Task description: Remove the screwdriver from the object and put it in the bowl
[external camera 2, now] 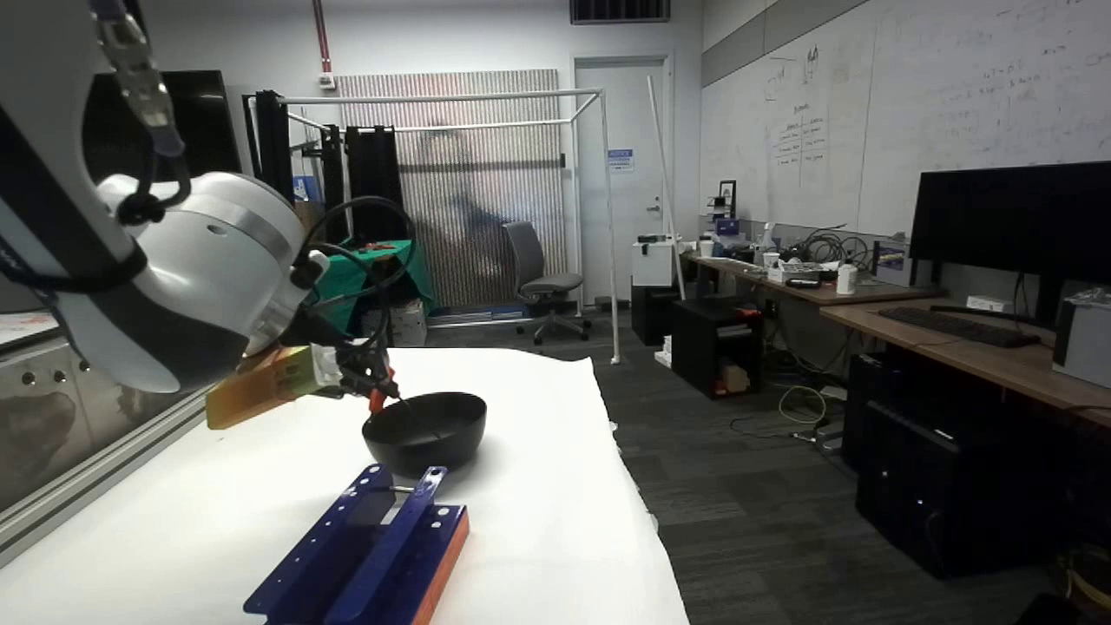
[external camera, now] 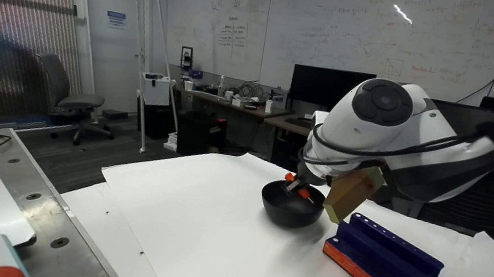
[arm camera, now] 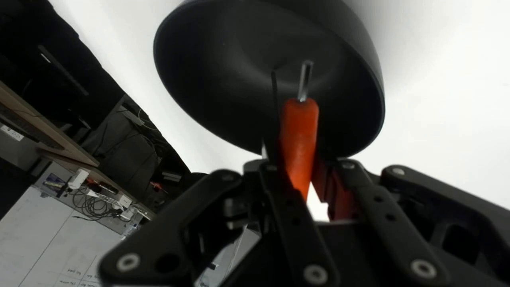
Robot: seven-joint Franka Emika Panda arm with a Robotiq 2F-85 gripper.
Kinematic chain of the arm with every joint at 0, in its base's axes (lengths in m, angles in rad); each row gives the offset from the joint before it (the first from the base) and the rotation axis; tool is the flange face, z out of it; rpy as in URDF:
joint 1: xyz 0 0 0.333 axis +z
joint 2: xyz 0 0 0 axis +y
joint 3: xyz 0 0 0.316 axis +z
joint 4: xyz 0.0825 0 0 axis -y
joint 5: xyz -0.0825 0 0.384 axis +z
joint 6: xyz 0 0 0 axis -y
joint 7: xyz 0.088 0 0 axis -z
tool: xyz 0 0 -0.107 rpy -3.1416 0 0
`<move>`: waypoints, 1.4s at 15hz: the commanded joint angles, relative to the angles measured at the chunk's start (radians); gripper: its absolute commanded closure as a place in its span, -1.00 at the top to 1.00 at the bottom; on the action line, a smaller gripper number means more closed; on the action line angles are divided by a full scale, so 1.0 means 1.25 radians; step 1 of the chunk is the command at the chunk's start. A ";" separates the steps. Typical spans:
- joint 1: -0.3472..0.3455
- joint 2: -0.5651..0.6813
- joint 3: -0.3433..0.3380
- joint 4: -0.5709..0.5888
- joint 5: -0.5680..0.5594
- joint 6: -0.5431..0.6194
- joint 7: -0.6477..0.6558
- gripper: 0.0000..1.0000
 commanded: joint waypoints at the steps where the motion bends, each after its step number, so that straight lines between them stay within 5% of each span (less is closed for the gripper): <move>1: -0.002 0.038 -0.007 0.032 -0.034 0.019 0.022 -0.71; 3: -0.003 0.045 -0.007 0.037 -0.036 0.019 0.020 -0.54; 4: -0.004 0.049 -0.007 0.039 -0.032 0.020 0.016 -0.04; 6: -0.007 0.058 -0.006 0.039 -0.027 0.023 0.013 0.06; 11: -0.013 0.066 -0.003 0.036 -0.010 0.024 0.001 0.82; 13: -0.018 0.040 -0.001 0.013 0.109 0.050 -0.098 1.00; 15: -0.084 0.016 0.069 -0.017 0.253 0.074 -0.217 1.00; 21: -0.409 -0.006 0.467 -0.049 0.672 -0.030 -0.531 1.00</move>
